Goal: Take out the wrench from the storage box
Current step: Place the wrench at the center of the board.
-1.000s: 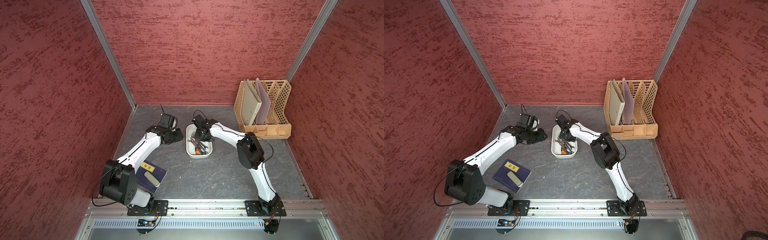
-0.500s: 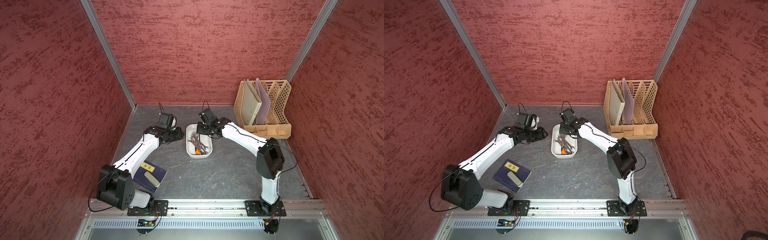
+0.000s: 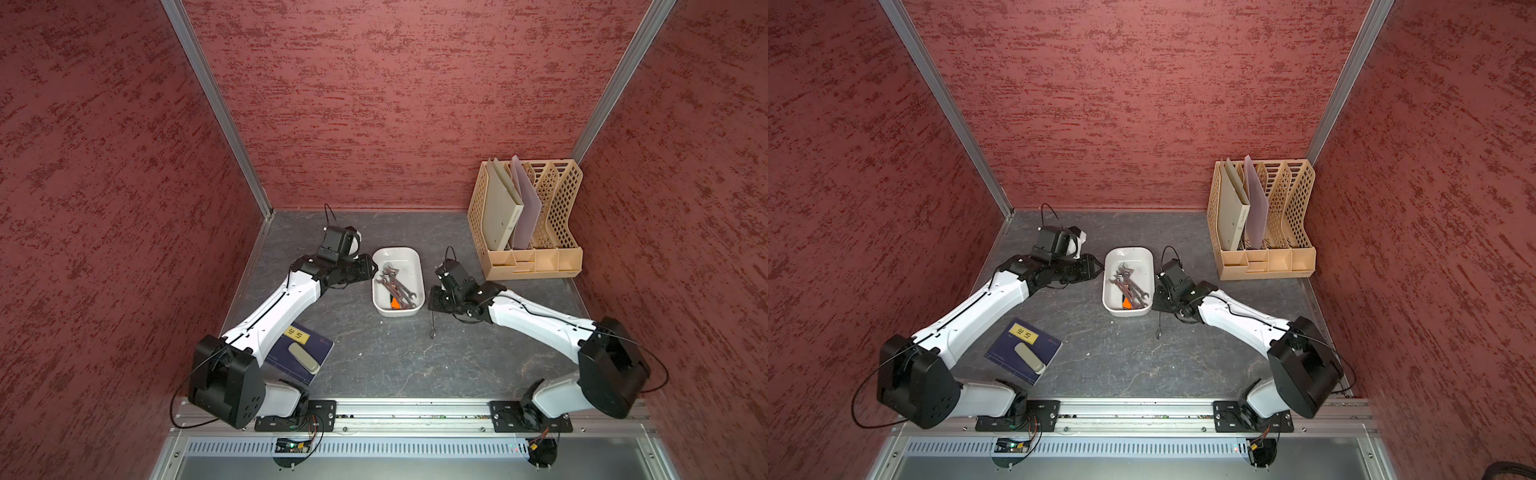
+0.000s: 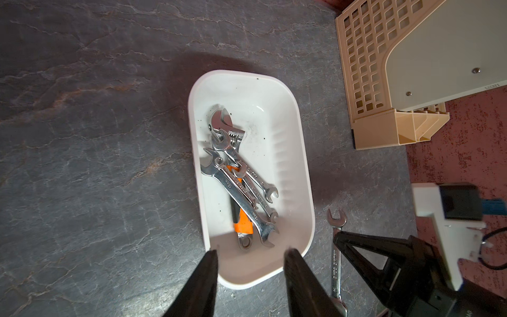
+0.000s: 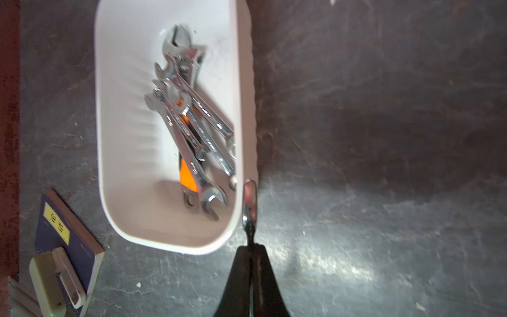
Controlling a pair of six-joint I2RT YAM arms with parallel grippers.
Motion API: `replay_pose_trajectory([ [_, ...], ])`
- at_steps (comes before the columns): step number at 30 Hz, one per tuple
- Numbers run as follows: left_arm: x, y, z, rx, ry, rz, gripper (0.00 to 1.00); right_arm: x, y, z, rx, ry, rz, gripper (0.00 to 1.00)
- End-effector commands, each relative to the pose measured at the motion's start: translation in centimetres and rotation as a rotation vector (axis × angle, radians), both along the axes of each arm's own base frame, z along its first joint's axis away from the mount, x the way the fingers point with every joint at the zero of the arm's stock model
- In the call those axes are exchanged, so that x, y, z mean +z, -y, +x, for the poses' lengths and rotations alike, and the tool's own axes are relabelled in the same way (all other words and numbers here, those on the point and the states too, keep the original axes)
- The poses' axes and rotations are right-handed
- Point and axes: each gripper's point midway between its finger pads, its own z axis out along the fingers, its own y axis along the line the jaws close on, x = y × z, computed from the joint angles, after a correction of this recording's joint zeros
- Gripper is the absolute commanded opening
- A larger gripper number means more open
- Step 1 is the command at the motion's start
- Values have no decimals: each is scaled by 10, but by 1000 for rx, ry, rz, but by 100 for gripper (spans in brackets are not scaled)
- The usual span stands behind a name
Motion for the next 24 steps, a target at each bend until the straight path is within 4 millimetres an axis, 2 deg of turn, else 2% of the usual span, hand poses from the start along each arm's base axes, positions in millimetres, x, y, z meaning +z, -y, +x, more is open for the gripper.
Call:
replay_pose_trajectory([
  [1,9,7,6,-5,32,-17,44,3,-7,-7,-33,17,106,0],
  [10,6,8,10,-15,31,10,44,-36,-24,-36,-6,-56,164,0],
  [13,3,6,8,-17,28,24,44,-40,-32,-40,12,-67,170,0],
  [14,2,5,7,-17,28,26,44,-49,-34,-42,13,-87,155,0],
  [24,-4,8,5,-31,20,20,44,-74,-25,-62,-9,-160,100,0],
])
